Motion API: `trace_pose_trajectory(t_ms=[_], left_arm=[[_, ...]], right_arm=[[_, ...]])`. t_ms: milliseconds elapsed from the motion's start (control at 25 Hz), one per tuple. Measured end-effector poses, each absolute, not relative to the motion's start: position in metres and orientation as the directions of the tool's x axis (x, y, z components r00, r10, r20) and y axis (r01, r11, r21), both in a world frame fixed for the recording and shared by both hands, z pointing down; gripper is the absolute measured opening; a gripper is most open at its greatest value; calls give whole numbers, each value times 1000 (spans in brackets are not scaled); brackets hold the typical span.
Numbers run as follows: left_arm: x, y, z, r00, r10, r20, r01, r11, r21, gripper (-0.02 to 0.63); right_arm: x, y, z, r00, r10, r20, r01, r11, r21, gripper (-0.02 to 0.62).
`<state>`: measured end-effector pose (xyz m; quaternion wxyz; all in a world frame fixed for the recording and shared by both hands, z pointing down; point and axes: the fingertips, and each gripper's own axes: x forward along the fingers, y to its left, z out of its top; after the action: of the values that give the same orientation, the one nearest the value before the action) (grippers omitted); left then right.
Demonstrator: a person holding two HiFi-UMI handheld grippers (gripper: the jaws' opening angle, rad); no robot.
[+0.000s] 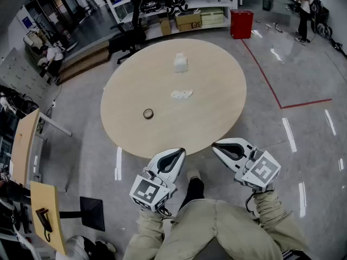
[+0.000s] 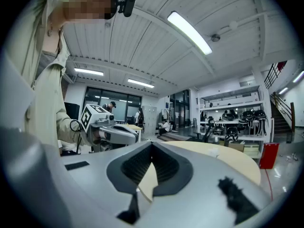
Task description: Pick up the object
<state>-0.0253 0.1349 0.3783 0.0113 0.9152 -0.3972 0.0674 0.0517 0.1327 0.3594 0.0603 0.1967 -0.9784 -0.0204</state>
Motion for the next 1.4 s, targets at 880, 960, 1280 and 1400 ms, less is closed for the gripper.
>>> trace_pose_trajectory(t_ms=[880, 960, 1280, 1400], left_arm=[[-92, -73, 373, 730, -673, 119, -675, -737, -32, 5], [-98, -87, 378, 733, -669, 125, -672, -740, -25, 5], [-102, -125, 401, 737, -656, 163, -668, -744, 29, 5], [-101, -141, 406, 727, -664, 176, -679, -733, 38, 5]], right_arm=[[-18, -69, 359, -886, -441, 142, -434, 898, 78, 2], [-24, -82, 364, -884, -444, 145, -439, 896, 69, 2], [-30, -120, 382, -884, -433, 179, -437, 899, 18, 2], [-30, -138, 386, -889, -418, 186, -424, 906, 9, 2]])
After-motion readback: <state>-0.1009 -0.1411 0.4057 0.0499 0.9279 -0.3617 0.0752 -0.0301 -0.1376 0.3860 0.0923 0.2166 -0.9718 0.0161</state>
